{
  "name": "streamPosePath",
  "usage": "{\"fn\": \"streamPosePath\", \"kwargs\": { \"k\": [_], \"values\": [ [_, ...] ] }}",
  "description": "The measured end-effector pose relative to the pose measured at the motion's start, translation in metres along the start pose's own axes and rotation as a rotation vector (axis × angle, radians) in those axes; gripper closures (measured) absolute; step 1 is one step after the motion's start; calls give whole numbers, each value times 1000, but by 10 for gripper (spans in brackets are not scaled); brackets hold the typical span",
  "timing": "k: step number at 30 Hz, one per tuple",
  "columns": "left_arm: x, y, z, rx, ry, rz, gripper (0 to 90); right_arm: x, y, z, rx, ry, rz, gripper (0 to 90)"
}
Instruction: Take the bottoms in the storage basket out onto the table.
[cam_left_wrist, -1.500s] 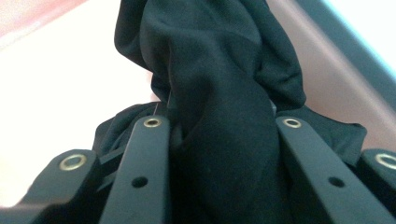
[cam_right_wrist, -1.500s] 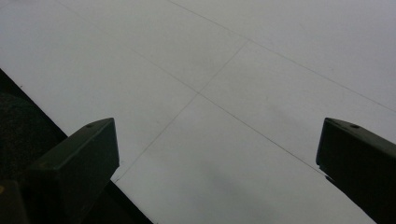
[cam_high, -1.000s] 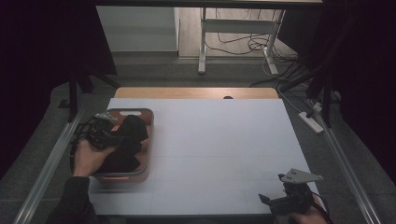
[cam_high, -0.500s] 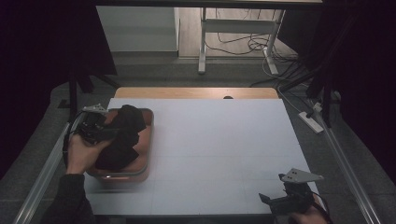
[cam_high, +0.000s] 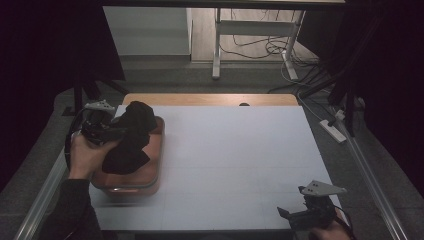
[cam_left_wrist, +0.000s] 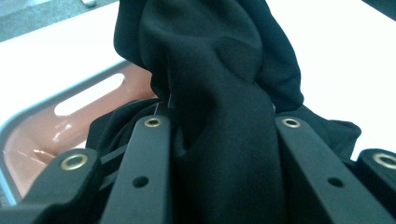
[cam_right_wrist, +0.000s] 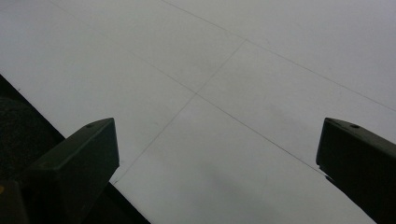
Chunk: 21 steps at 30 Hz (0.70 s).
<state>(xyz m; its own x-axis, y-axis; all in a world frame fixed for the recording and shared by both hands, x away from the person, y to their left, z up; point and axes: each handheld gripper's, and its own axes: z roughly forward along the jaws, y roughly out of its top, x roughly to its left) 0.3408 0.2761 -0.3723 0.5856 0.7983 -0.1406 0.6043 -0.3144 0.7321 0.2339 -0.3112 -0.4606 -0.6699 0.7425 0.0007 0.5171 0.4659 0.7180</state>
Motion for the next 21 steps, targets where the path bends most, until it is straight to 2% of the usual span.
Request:
{"fn": "streamPosePath", "kwargs": {
  "k": [8,21],
  "values": [
    [-5,17,-6,-22,-9,22,704,0,0,0,2,-2,-1,0],
    [-13,40,-1,-37,-23,42,703,0,0,0,3,-1,-1,0]
  ]
}}
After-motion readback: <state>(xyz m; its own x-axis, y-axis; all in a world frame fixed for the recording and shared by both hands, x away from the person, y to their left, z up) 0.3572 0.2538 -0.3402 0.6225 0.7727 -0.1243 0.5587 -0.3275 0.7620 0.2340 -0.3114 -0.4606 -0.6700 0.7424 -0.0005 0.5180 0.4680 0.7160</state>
